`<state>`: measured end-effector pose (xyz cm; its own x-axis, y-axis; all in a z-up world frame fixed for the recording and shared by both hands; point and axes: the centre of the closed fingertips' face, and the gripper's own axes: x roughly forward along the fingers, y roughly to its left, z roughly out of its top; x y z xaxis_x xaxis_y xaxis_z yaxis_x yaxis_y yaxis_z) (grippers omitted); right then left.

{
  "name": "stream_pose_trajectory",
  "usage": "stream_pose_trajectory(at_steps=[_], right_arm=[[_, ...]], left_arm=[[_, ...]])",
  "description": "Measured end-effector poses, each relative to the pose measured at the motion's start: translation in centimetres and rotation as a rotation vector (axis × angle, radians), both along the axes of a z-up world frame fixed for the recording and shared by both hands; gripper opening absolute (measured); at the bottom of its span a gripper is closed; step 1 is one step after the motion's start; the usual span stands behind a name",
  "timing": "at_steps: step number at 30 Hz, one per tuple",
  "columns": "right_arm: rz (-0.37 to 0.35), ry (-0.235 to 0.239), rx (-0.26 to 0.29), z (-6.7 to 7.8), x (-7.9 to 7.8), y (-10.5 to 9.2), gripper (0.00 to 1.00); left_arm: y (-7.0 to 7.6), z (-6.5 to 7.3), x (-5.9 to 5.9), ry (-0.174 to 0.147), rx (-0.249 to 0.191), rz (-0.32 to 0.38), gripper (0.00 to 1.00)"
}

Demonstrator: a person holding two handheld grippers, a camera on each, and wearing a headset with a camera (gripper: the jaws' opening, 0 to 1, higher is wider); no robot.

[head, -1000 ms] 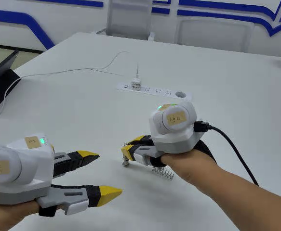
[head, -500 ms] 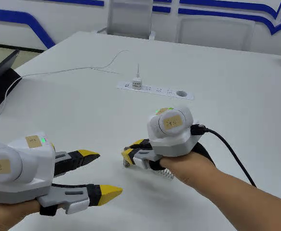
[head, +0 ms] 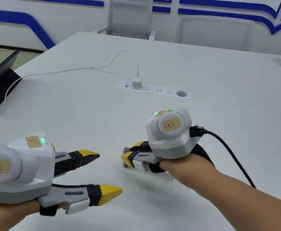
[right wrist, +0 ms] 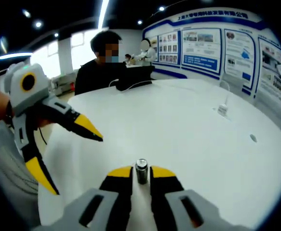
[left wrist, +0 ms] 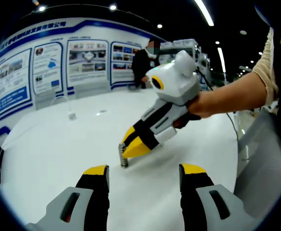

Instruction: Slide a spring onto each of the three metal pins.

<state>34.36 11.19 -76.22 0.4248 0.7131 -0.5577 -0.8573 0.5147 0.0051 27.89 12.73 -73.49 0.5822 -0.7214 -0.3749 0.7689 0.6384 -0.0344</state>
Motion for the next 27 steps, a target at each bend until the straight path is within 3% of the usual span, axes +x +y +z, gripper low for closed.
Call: stream_pose_trajectory(at_steps=[16,27], right_arm=[[-0.004,-0.026,0.019,1.4,-1.3,-1.5,0.17],[0.001,-0.046,0.019,2.1,-3.0,-3.4,0.17]], left_arm=[[-0.5,0.4,0.1,-0.003,-0.008,-0.005,0.59],[-0.8,0.5,-0.1,-0.005,-0.011,-0.010,0.59]])
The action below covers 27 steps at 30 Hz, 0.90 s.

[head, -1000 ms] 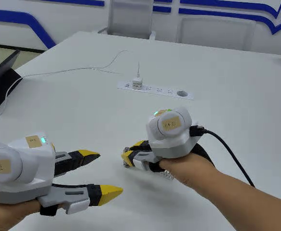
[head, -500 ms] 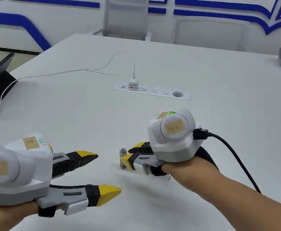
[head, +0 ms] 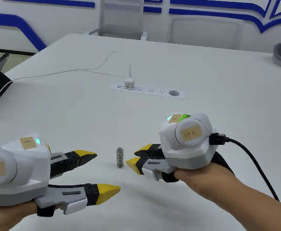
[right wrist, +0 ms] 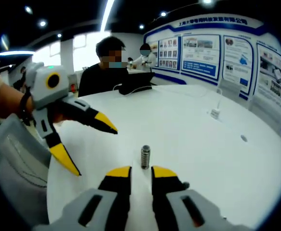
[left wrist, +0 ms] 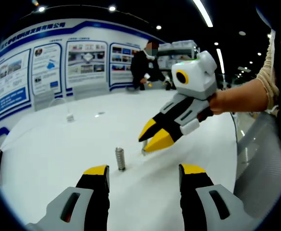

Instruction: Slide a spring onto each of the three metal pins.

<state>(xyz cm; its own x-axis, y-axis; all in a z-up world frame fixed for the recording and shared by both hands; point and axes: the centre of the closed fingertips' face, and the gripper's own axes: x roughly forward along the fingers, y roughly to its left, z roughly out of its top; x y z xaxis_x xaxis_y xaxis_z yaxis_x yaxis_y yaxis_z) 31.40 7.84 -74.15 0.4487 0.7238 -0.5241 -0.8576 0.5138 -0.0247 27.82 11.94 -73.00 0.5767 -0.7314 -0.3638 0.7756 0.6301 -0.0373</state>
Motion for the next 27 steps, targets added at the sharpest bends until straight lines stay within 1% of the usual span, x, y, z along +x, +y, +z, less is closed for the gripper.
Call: stream_pose_trajectory(at_steps=[10,15,20,27], right_arm=[[-0.003,-0.012,-0.020,0.0,-1.1,-2.0,0.18],[0.001,-0.013,-0.042,-0.3,-1.8,-3.1,0.18],[-0.023,-0.017,-0.058,-0.5,-1.4,-4.5,0.18],[-0.047,-0.017,-0.079,-1.1,-0.6,-5.5,0.18]], left_arm=[[-0.3,-0.1,-0.1,0.003,0.001,-0.006,0.59],[-0.5,-0.2,-0.2,0.006,0.001,-0.013,0.59],[-0.7,-0.2,-0.3,0.009,0.001,-0.020,0.59],[-0.8,-0.1,-0.3,0.007,0.001,-0.023,0.59]])
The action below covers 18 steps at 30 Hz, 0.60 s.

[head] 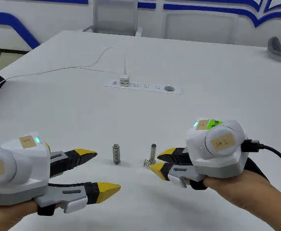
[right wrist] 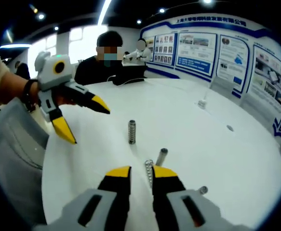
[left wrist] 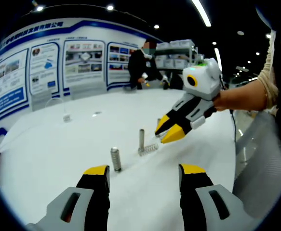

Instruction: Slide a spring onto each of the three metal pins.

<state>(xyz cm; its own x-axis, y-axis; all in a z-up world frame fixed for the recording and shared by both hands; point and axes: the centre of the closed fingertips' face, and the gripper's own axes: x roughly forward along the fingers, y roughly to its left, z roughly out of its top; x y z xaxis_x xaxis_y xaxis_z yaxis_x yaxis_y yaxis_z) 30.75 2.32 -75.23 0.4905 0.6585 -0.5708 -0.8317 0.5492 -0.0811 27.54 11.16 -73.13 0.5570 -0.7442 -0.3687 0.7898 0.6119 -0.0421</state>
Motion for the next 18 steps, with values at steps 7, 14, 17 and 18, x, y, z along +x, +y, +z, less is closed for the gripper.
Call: stream_pose_trajectory(at_steps=[7,14,17,18], right_arm=[[-0.009,0.009,-0.038,-1.3,0.7,-0.6,0.18],[-0.002,0.038,-0.075,-2.9,1.2,-0.9,0.18],[0.001,0.046,-0.087,-3.3,1.5,-0.9,0.18],[0.001,0.050,-0.088,-3.4,1.6,-0.9,0.18]], left_arm=[[0.0,-0.2,-0.1,0.004,0.005,-0.004,0.58],[-0.1,-0.2,-0.2,0.006,0.006,-0.006,0.58],[-0.1,-0.3,-0.2,0.010,0.009,-0.006,0.58],[-0.1,-0.3,-0.3,0.012,0.010,-0.007,0.58]])
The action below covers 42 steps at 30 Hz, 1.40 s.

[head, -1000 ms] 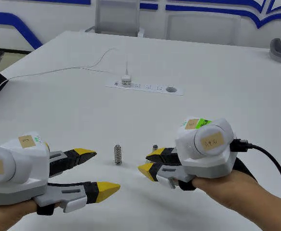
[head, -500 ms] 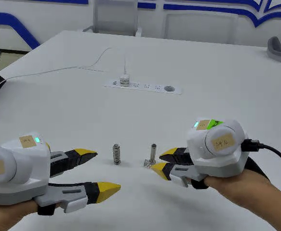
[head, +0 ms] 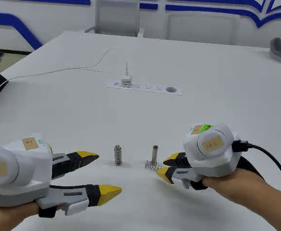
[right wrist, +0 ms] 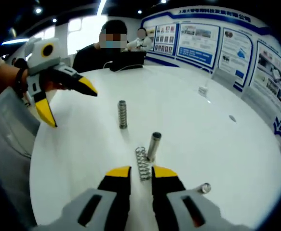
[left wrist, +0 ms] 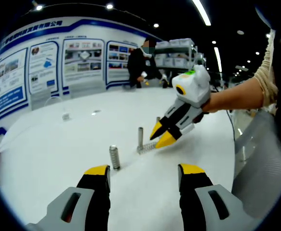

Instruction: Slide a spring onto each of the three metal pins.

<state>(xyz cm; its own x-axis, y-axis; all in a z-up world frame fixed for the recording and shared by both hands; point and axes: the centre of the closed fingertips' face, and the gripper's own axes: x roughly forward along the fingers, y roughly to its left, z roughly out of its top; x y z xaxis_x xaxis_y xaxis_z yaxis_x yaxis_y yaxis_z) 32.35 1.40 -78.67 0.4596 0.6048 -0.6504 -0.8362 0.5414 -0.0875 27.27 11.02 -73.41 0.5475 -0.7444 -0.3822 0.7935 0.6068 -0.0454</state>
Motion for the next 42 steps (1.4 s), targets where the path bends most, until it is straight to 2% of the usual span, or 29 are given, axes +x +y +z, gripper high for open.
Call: stream_pose_trajectory(at_steps=[14,25,28,34,42], right_arm=[[0.001,0.051,-0.020,-1.5,0.0,-0.4,0.17],[-0.001,0.060,-0.015,-1.4,-0.3,-0.5,0.12],[0.003,0.069,0.001,-0.9,-0.9,-0.5,0.12],[0.034,0.053,0.002,0.2,-2.0,-0.4,0.12],[0.115,0.048,-0.015,1.9,-4.1,-0.1,0.12]], left_arm=[[-0.2,-0.1,-0.2,0.008,0.004,-0.009,0.56],[-0.3,-0.2,-0.4,0.012,0.009,-0.018,0.56],[-0.4,-0.4,-0.5,0.012,0.015,-0.027,0.55],[-1.0,-0.9,-1.0,0.021,0.030,-0.058,0.54],[-2.3,-0.9,-1.4,0.017,0.041,-0.110,0.51]])
